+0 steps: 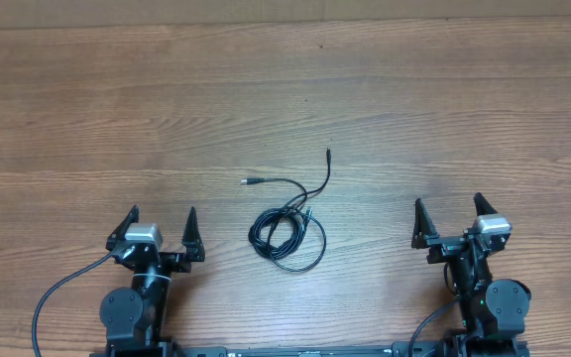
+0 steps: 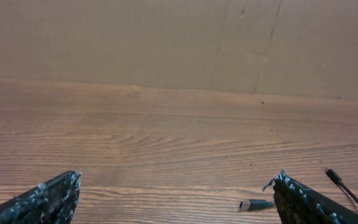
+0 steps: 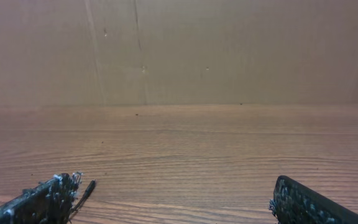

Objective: Untangle cables

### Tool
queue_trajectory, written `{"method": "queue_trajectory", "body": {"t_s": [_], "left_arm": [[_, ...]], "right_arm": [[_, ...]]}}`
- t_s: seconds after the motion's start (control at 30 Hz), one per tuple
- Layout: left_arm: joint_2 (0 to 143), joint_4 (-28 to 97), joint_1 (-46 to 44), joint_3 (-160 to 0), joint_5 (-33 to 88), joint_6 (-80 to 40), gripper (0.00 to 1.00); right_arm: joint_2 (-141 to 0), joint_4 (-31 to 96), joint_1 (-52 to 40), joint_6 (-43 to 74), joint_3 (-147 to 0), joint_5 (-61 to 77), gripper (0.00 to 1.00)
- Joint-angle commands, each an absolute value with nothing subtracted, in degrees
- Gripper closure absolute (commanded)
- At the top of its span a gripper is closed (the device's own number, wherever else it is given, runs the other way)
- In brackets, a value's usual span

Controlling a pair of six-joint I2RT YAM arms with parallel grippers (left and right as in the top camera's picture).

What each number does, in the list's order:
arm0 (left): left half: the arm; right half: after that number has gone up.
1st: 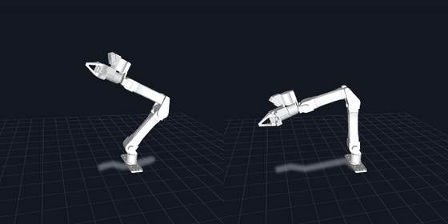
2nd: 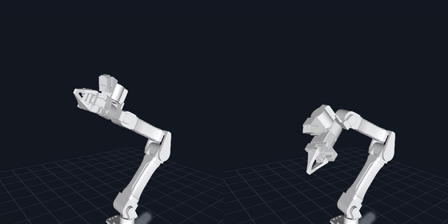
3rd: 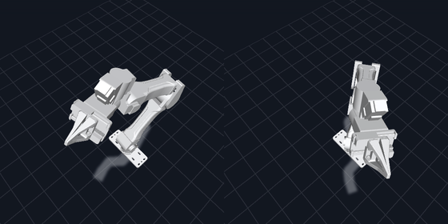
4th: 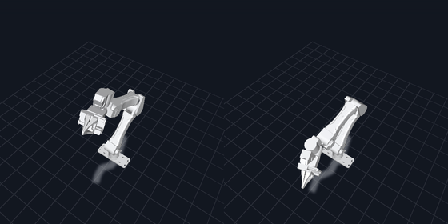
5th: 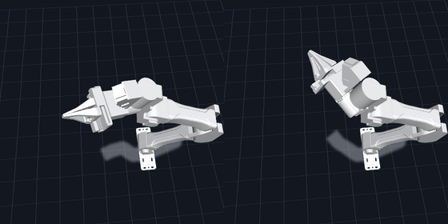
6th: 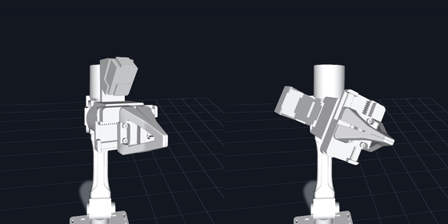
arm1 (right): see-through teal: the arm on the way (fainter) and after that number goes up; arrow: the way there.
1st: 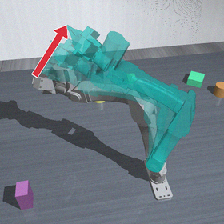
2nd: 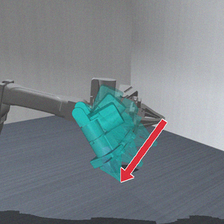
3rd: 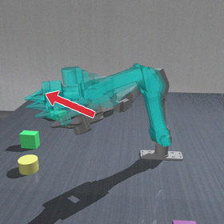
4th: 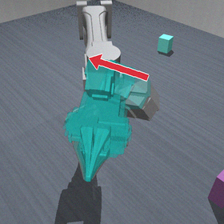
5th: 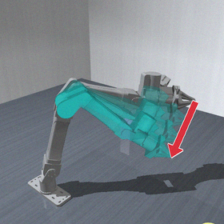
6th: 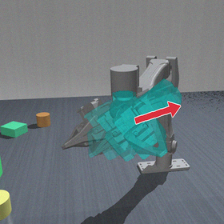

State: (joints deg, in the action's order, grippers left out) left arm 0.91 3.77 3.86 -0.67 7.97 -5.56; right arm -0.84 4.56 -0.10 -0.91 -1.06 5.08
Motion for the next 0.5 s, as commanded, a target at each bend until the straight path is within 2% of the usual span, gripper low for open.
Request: {"method": "queue_trajectory", "body": {"t_s": [0.0,0.47], "left_arm": [[0.32,3.64,4.21,-0.27,8.58,-4.71,0.01],[0.32,3.77,4.21,-0.27,7.03,-4.67,0.01]], "right_arm": [[-0.16,4.40,-0.21,-1.13,-0.45,4.60,0.00],[-0.16,4.40,-0.21,-1.13,-0.45,4.60,0.00]]}}
